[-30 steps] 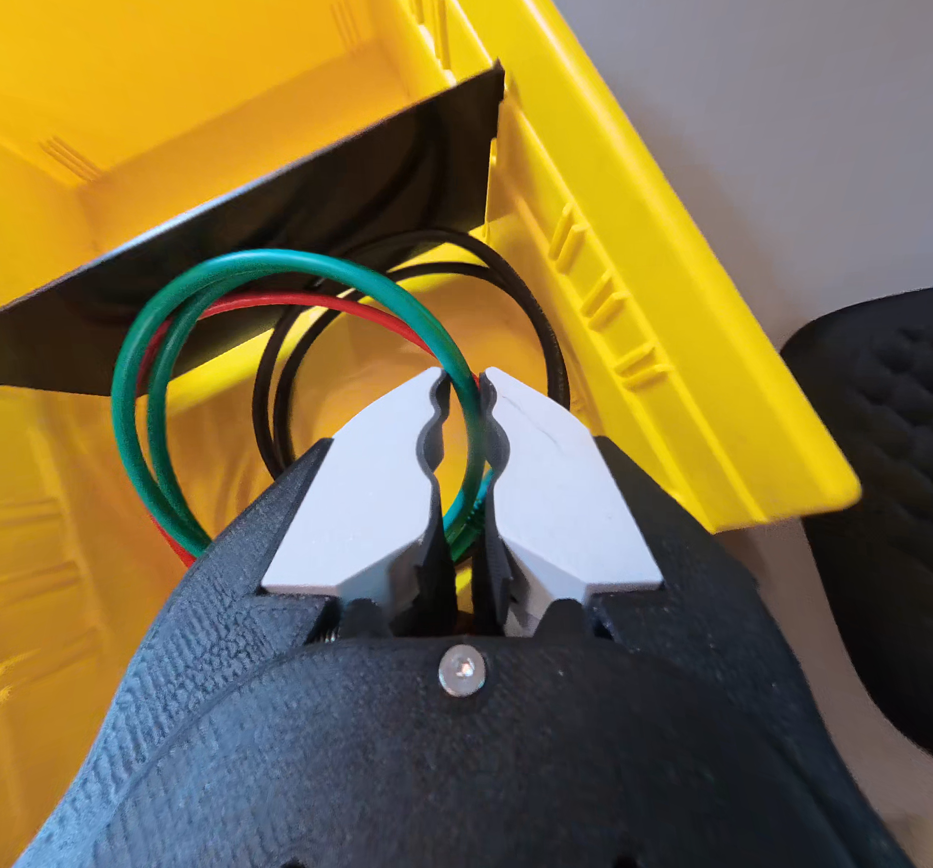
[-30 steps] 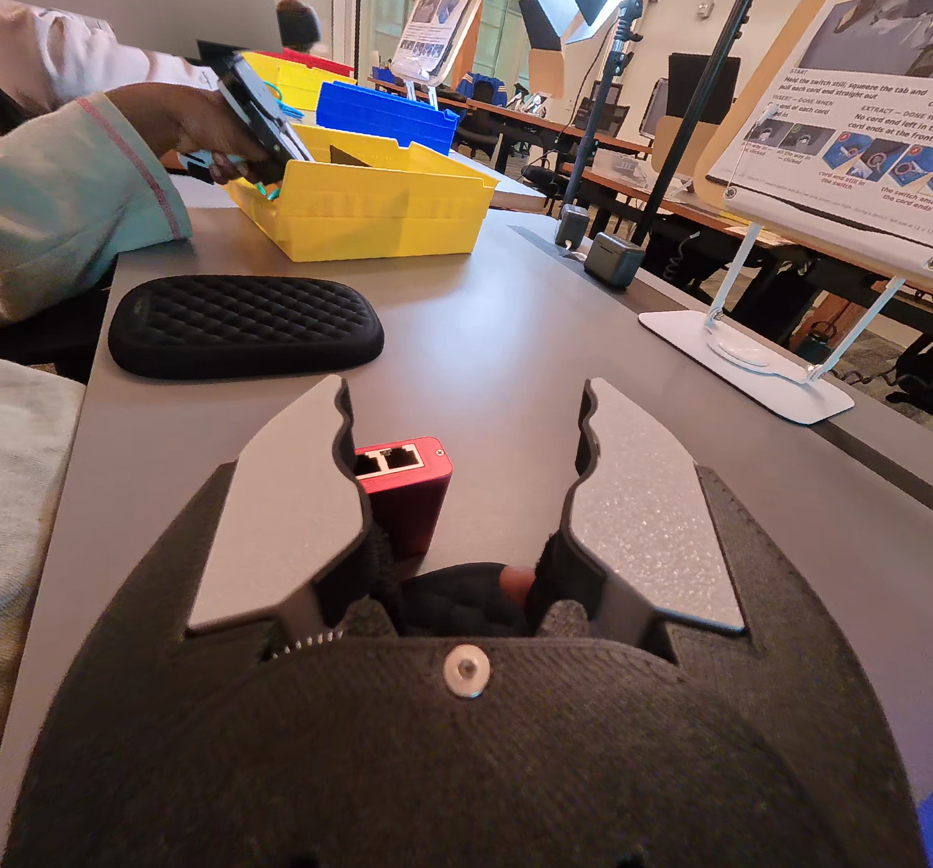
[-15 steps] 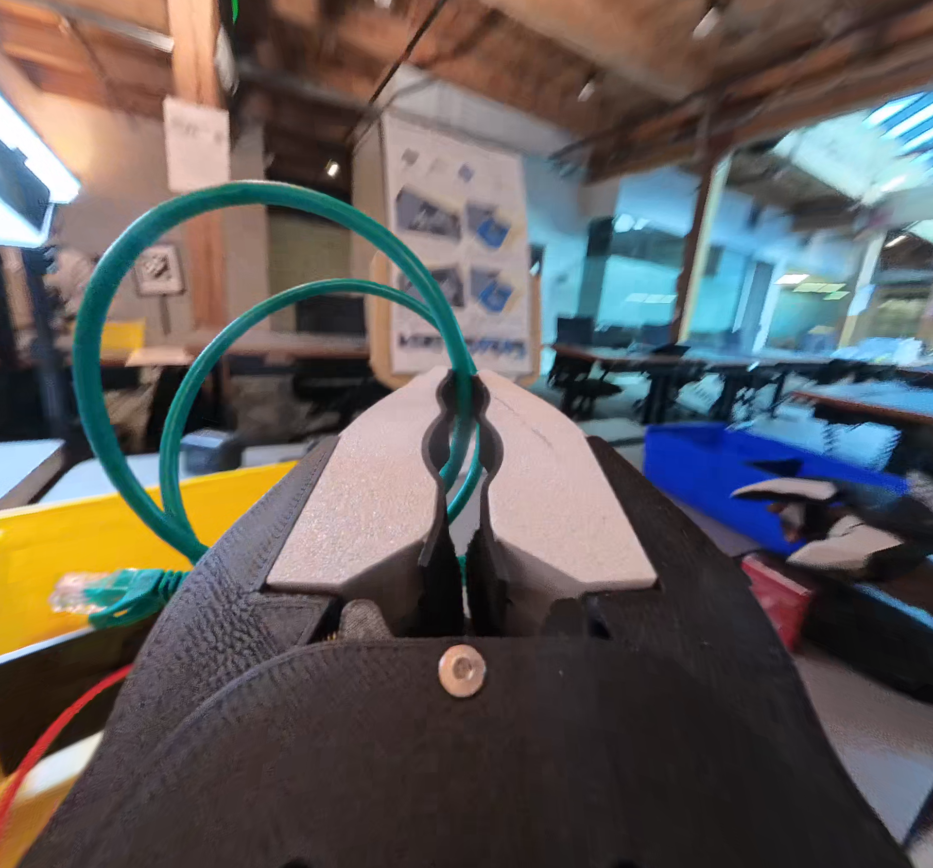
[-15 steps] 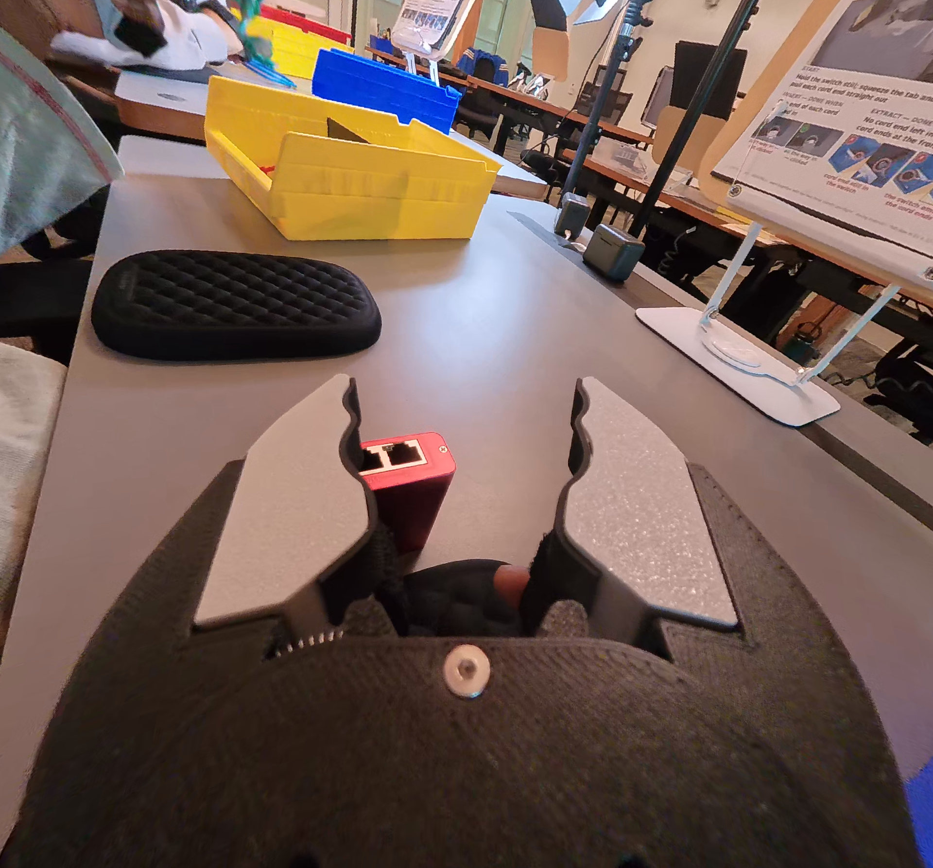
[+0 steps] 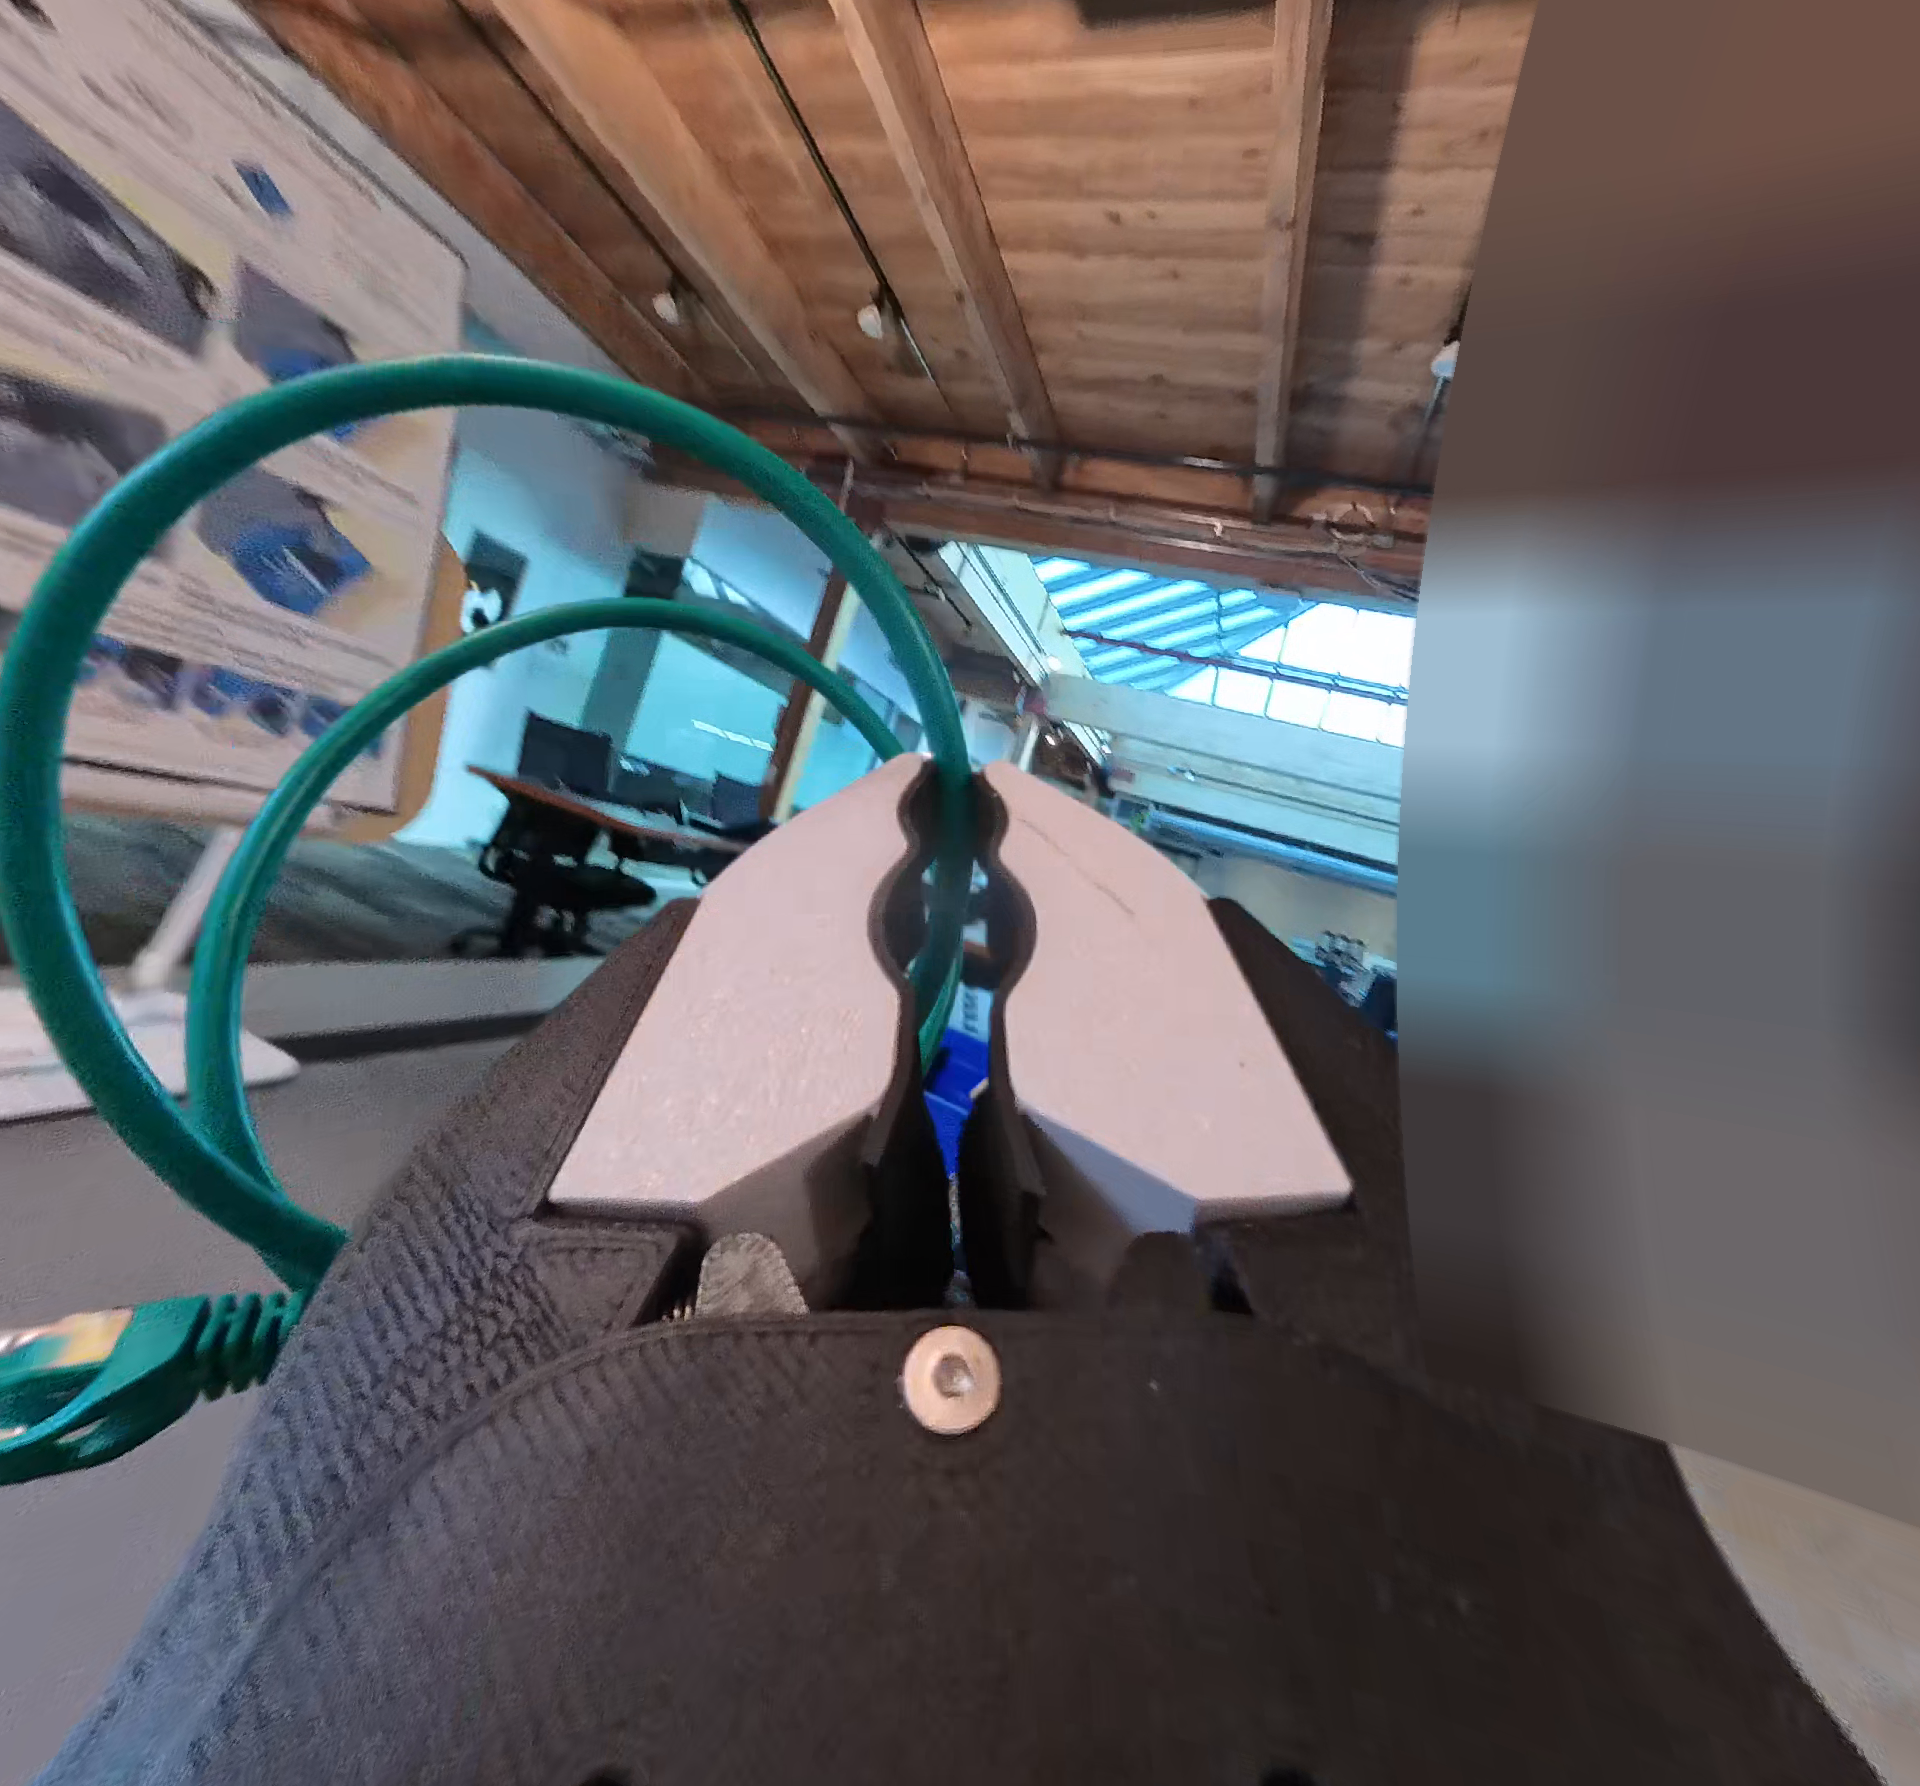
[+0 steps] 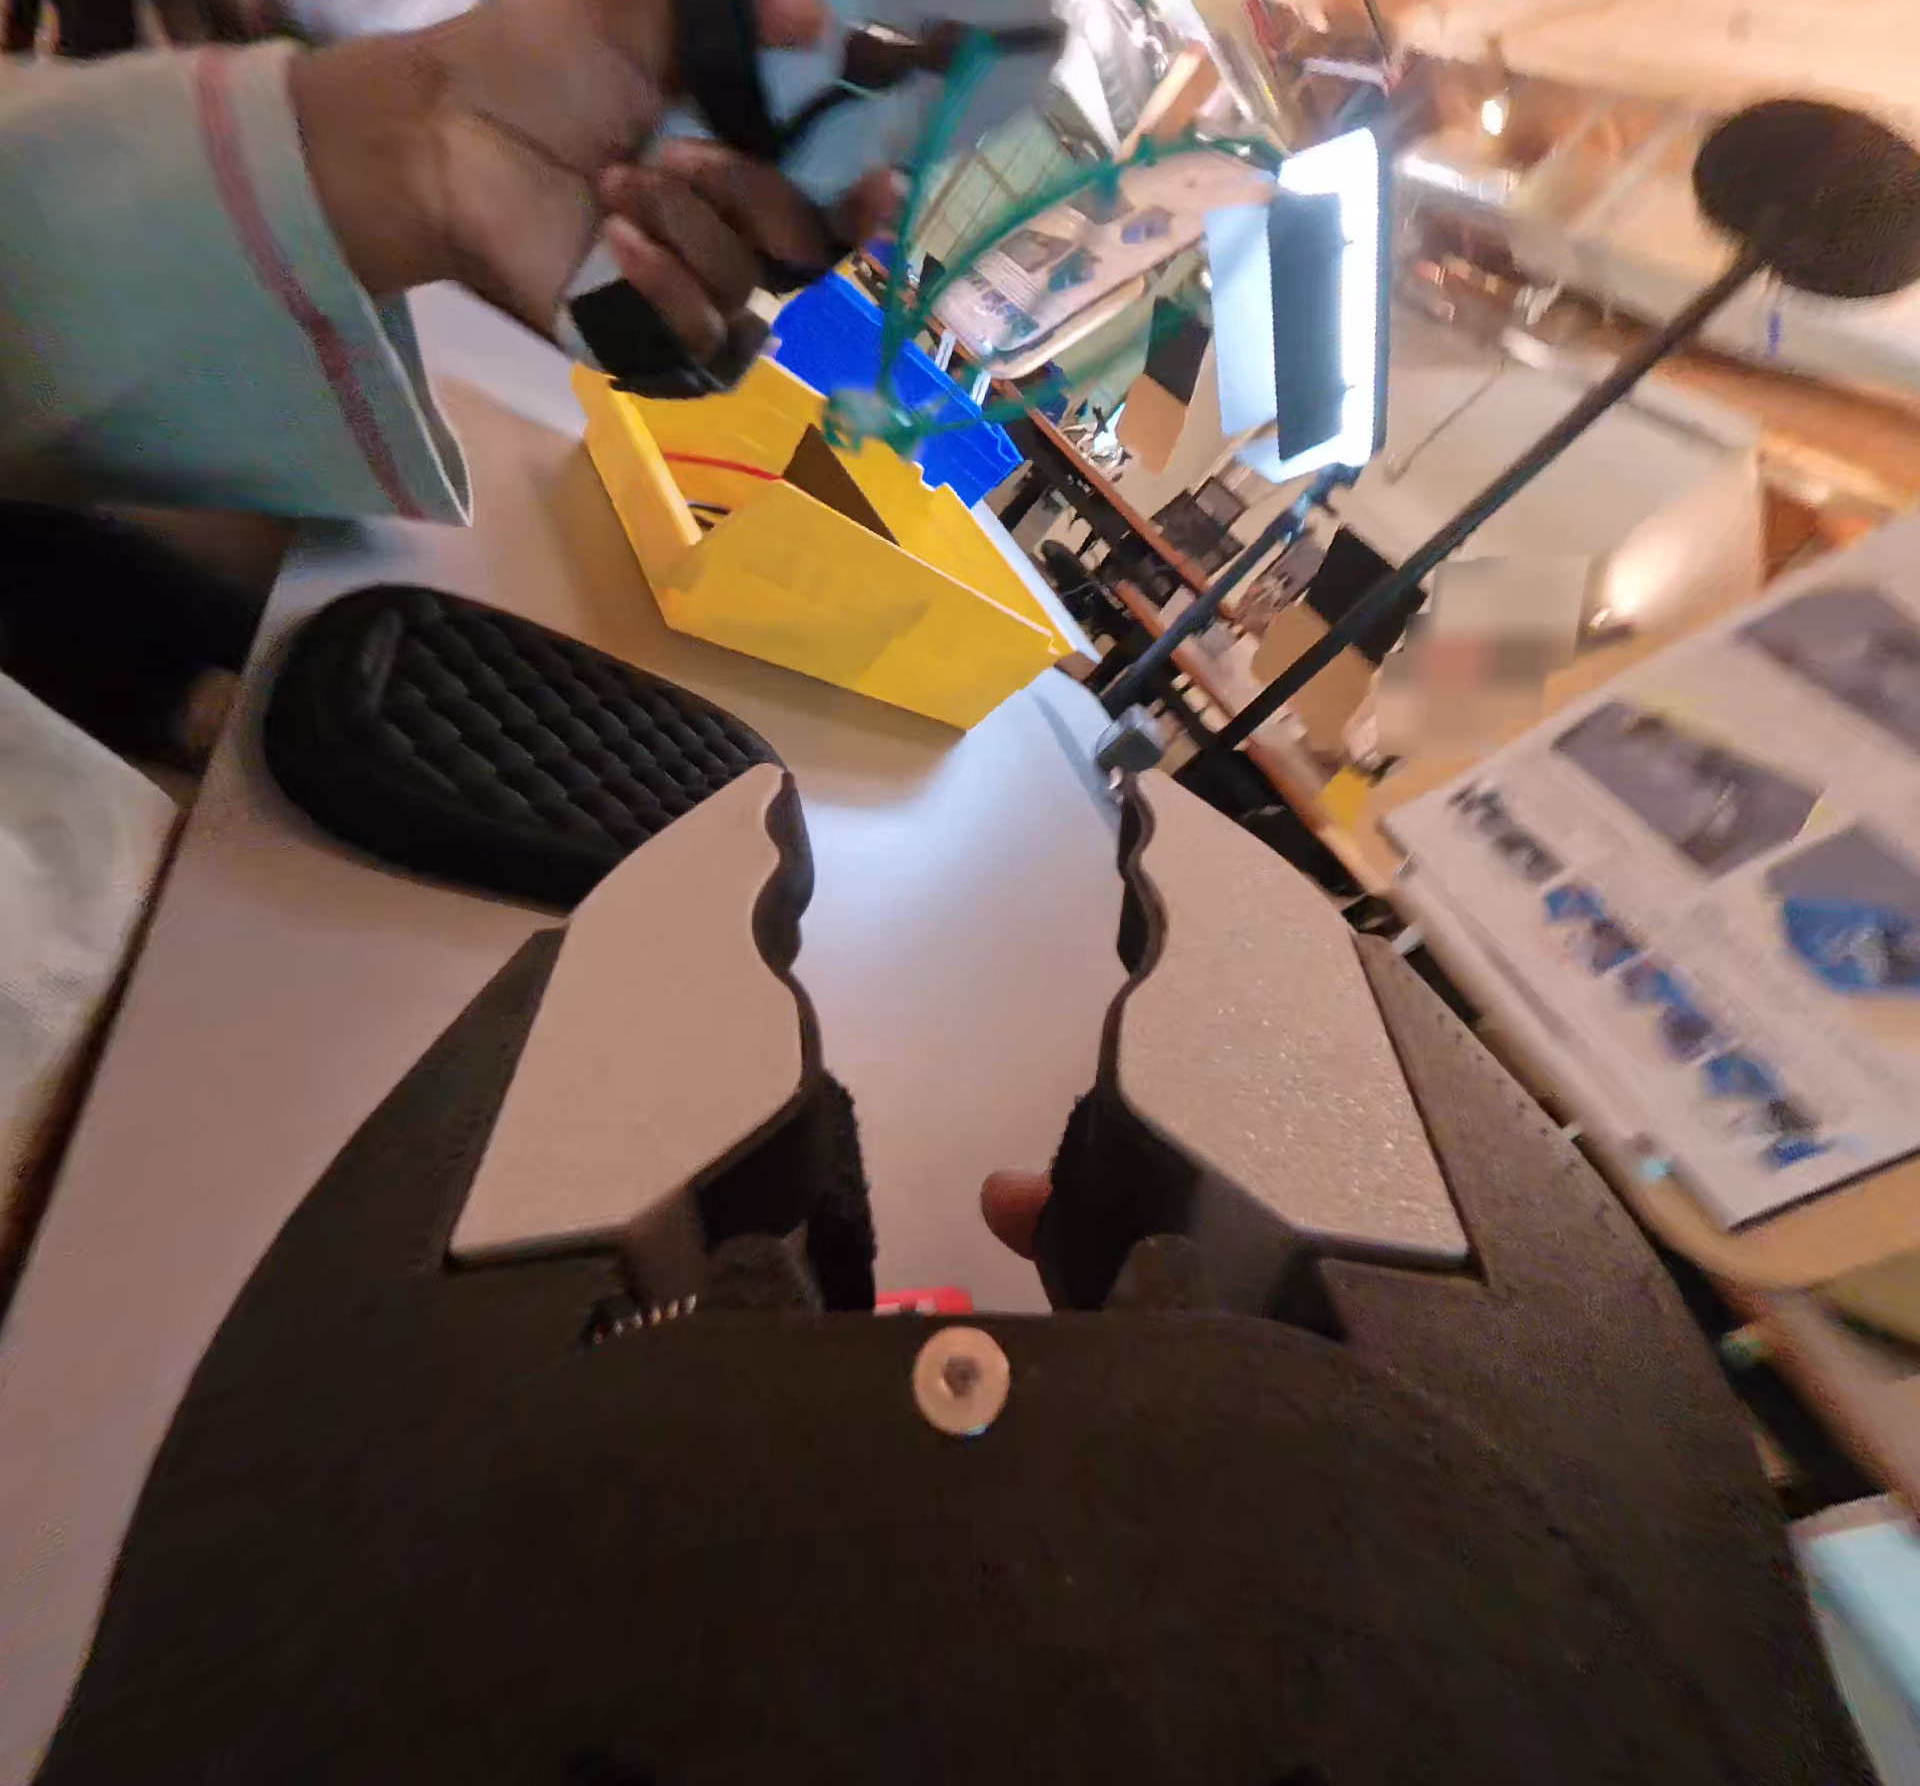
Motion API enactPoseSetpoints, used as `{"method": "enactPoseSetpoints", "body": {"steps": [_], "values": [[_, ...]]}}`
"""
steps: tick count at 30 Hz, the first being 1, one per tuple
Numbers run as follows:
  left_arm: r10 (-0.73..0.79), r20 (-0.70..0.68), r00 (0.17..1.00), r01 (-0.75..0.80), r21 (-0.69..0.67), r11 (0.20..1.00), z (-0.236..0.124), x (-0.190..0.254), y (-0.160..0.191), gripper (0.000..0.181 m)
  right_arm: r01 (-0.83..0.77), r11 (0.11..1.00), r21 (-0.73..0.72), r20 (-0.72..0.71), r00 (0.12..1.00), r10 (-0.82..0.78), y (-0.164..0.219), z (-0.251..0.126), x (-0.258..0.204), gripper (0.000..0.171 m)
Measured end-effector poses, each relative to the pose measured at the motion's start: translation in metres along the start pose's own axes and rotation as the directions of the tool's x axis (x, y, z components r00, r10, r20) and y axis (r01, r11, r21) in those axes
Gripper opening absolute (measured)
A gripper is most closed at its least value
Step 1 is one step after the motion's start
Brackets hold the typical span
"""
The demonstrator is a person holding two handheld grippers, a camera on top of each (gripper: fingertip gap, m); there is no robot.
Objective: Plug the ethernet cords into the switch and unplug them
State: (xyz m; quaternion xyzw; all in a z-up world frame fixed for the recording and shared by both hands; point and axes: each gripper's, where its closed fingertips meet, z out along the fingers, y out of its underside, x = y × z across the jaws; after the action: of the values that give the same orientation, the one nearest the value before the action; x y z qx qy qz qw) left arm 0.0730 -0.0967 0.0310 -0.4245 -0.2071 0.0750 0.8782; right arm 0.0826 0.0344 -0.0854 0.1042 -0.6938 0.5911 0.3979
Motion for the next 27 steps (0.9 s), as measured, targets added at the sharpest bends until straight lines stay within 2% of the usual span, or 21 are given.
{"method": "enactPoseSetpoints", "body": {"steps": [4, 6, 10, 15, 17, 19, 20, 22, 24, 27], "values": [[-0.070, -0.031, 0.997, 0.067, -0.100, 0.993, 0.019, 0.004, 0.039, 0.006, 0.329, 0.944, -0.007, -0.016, 0.944, -0.329, -0.016, 0.018, -0.025, 0.038], [-0.104, -0.040, 0.994, 0.098, -0.131, 0.986, 0.025, 0.006, 0.052, 0.006, 0.411, 0.910, -0.044, 0.006, 0.911, -0.411, -0.012, 0.024, -0.033, 0.041], [-0.147, -0.050, 0.988, 0.136, -0.176, 0.975, 0.033, 0.010, 0.069, 0.006, 0.481, 0.875, -0.057, 0.008, 0.876, -0.482, -0.010, 0.029, -0.038, 0.041], [-0.167, -0.049, 0.985, 0.152, -0.222, 0.963, 0.037, 0.012, 0.082, 0.006, 0.469, 0.880, -0.078, 0.028, 0.883, -0.468, -0.005, 0.031, -0.040, 0.012], [-0.135, -0.031, 0.990, 0.123, -0.253, 0.960, 0.036, 0.009, 0.086, 0.006, 0.382, 0.921, -0.071, 0.009, 0.924, -0.383, -0.006, 0.032, -0.036, 0.011], [-0.040, -0.021, 0.999, 0.032, -0.295, 0.955, 0.034, 0.006, 0.088, 0.021, 0.232, 0.972, -0.030, -0.020, 0.972, -0.233, -0.009, 0.032, -0.028, 0.010], [0.037, -0.022, 0.999, -0.041, -0.311, 0.950, 0.032, 0.005, 0.086, 0.032, 0.140, 0.990, 0.006, -0.041, 0.989, -0.140, -0.012, 0.030, -0.023, 0.010], [0.231, -0.056, 0.971, -0.237, -0.306, 0.922, 0.028, 0.010, 0.077, 0.038, -0.075, 0.992, 0.097, -0.082, 0.993, 0.083, -0.018, 0.025, -0.006, 0.009], [0.422, -0.115, 0.899, -0.437, -0.268, 0.859, 0.024, 0.022, 0.070, 0.041, -0.295, 0.929, 0.224, -0.052, 0.948, 0.314, -0.026, 0.017, 0.008, 0.009], [0.571, -0.316, 0.758, -0.643, -0.209, 0.737, 0.018, 0.056, 0.082, 0.041, -0.585, 0.693, 0.421, 0.087, 0.786, 0.612, -0.038, 0.003, 0.029, 0.008]]}}
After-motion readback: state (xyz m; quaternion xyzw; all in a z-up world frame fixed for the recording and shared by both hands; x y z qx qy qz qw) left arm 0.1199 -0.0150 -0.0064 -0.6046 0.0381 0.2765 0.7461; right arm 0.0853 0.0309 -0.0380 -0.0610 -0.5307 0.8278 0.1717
